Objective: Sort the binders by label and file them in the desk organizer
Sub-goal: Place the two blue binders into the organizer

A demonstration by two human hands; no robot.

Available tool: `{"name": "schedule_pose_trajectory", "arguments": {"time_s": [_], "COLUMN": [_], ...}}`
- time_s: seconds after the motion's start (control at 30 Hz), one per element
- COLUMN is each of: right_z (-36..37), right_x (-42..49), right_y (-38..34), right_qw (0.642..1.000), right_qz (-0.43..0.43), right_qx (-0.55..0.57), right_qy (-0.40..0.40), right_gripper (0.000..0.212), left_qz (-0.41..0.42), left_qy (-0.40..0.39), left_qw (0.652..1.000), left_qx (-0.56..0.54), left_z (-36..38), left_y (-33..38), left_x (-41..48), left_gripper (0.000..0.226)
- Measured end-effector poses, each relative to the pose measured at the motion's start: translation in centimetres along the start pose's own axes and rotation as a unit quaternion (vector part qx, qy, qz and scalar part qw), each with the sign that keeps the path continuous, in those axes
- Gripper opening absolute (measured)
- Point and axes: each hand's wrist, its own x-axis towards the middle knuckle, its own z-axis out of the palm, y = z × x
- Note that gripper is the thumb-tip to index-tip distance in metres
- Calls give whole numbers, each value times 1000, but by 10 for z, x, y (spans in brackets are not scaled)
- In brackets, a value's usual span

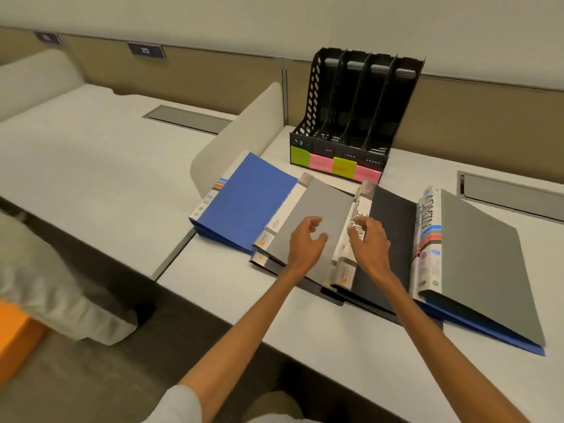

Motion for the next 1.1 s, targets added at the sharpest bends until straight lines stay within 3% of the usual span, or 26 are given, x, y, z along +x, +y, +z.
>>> {"name": "schedule_pose_trajectory", "arguments": {"time_s": [0.13, 0.37, 0.67, 0.8, 1.1], "right_z": [36, 119, 211, 232, 259], "right_x": [8, 51, 84, 83, 67], "right_y": [-27, -67, -116, -121, -117], "right_qw": [999, 998, 993, 990, 983], "right_qz": [-28, -24, -29, -8, 22], "right_qx": [19, 7, 2, -13, -33], "right_qy": [-36, -65, -111, -138, -178], "right_gripper": [30, 31, 37, 46, 60], "left_qz": [-10, -4, -57, -124, -194], "left_qy": [50, 80, 210, 184, 81], "left_qw": [998, 996, 946, 951, 952], "left_qx": [-20, 35, 241, 214, 221], "left_z": [-42, -129, -215, -230, -245], "left_y": [-15, -52, -104, -122, -123], "left_x": [31, 86, 109, 106, 118], "left_gripper": [35, 39, 47, 60, 59]}}
